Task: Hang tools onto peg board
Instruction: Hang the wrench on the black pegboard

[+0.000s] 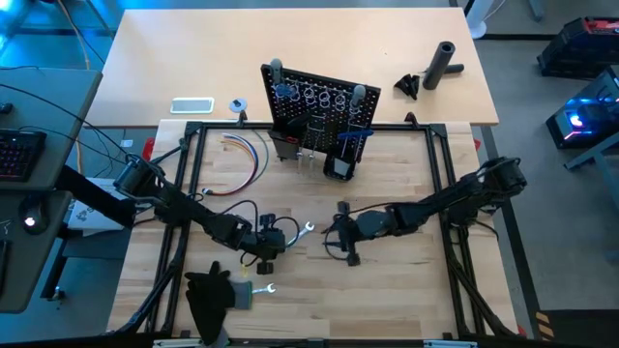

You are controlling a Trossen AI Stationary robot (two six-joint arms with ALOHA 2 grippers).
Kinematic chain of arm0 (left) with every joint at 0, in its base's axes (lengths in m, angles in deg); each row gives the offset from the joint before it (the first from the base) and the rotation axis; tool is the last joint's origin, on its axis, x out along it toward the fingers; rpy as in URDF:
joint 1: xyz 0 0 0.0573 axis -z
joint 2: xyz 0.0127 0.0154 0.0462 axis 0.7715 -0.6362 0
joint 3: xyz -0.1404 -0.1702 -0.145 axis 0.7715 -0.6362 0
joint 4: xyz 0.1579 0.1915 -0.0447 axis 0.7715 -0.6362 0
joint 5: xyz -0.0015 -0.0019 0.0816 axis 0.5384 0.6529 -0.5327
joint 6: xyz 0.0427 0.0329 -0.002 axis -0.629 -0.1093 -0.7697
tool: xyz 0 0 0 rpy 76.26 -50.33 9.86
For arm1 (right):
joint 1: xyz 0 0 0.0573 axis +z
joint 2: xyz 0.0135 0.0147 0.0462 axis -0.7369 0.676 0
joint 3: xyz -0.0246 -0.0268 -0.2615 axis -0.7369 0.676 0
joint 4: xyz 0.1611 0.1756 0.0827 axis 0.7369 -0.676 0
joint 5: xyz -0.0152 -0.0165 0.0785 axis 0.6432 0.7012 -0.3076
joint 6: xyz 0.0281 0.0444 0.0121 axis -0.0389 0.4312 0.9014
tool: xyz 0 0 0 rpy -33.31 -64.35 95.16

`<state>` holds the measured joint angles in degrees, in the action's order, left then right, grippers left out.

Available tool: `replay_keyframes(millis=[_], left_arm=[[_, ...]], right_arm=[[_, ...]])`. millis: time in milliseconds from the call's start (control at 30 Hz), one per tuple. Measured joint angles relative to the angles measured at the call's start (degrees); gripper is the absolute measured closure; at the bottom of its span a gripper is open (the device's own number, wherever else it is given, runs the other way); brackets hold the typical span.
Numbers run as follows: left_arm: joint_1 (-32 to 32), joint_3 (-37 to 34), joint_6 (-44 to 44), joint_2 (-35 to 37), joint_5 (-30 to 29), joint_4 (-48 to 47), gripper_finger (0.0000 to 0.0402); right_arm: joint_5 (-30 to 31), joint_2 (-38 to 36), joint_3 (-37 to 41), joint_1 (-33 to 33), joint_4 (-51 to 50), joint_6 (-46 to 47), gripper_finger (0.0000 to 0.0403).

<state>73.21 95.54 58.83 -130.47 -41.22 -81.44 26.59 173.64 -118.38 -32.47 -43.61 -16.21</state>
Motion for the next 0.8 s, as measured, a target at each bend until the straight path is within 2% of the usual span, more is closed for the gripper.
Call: replay_keyframes(millis=[433, 600, 800], left_arm=[[0.0, 0.0, -3.8, 0.0, 3.8, 0.3, 0.0289], [0.0, 0.0, -5.3, 0.0, 4.3, 0.3, 0.0289], [0.0, 0.0, -6.6, 0.0, 4.3, 0.4, 0.0289]], right_arm=[[-1.5, 17.7, -21.5, -2.9, -21.2, -6.6, 0.0272], [-4.2, 20.7, -26.6, -4.9, -27.1, -8.5, 0.0272], [-8.3, 21.2, -28.0, -6.4, -28.8, -9.8, 0.0272]])
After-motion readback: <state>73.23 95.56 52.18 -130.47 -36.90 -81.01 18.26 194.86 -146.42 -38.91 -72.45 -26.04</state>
